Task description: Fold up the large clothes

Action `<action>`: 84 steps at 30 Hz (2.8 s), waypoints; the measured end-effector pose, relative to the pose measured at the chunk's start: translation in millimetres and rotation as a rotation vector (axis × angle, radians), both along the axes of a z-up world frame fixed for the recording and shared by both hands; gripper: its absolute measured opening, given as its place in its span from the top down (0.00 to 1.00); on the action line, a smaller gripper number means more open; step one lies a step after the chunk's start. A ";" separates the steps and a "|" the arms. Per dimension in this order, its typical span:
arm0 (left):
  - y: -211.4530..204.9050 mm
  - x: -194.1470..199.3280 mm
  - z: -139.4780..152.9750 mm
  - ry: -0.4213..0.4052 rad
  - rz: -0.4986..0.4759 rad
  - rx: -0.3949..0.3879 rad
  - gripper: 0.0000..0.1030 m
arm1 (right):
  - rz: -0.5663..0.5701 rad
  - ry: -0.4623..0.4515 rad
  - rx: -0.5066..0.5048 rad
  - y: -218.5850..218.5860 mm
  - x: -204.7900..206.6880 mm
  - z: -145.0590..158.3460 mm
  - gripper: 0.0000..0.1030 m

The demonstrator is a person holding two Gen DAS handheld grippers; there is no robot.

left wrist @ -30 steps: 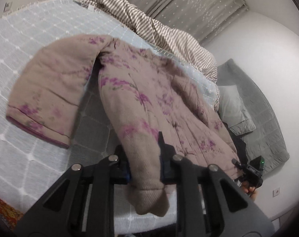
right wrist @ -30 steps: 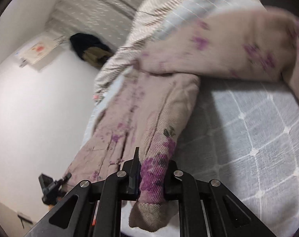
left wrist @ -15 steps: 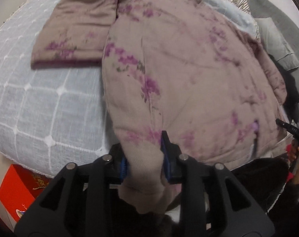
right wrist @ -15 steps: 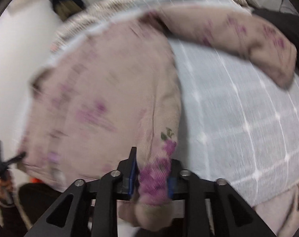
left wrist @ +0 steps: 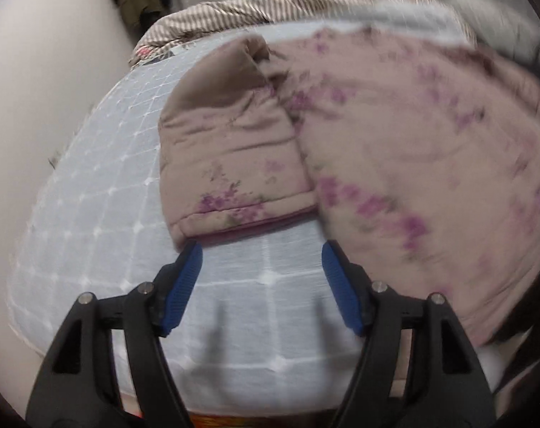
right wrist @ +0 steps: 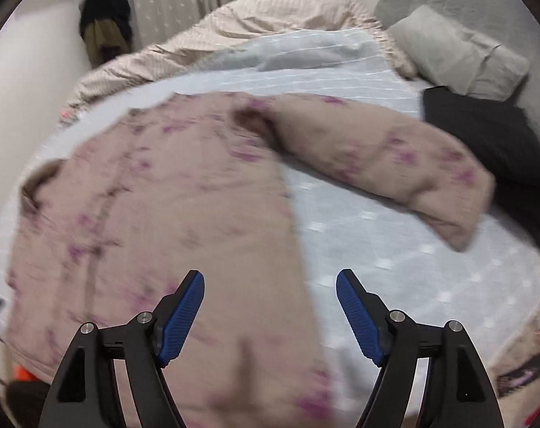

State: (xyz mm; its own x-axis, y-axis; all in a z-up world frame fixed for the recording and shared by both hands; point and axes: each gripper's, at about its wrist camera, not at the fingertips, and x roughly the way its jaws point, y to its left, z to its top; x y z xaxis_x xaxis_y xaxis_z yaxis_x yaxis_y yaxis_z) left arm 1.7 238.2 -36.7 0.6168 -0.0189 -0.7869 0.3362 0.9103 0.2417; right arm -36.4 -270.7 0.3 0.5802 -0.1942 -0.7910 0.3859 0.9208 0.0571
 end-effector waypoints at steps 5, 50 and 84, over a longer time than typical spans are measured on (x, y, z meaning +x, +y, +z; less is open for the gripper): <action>-3.0 44.4 -37.9 0.096 -0.059 0.032 0.32 | 0.176 -0.050 0.122 34.3 57.2 -29.8 0.24; 262.8 192.3 -25.2 -0.033 1.122 -0.488 0.39 | 0.144 -0.105 0.102 72.9 152.3 -71.8 0.24; -90.0 127.4 62.7 0.090 0.431 -0.527 0.11 | -0.246 -0.263 0.193 -76.3 28.4 -25.2 0.19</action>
State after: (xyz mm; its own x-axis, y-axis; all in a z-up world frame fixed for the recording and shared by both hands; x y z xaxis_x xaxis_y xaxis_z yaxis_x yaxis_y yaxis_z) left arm 129.1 148.2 26.0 0.5877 -0.1808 -0.7886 -0.0844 0.9557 -0.2820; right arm -8.0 -347.0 -24.9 0.7225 -0.2150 -0.6571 0.5427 0.7652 0.3463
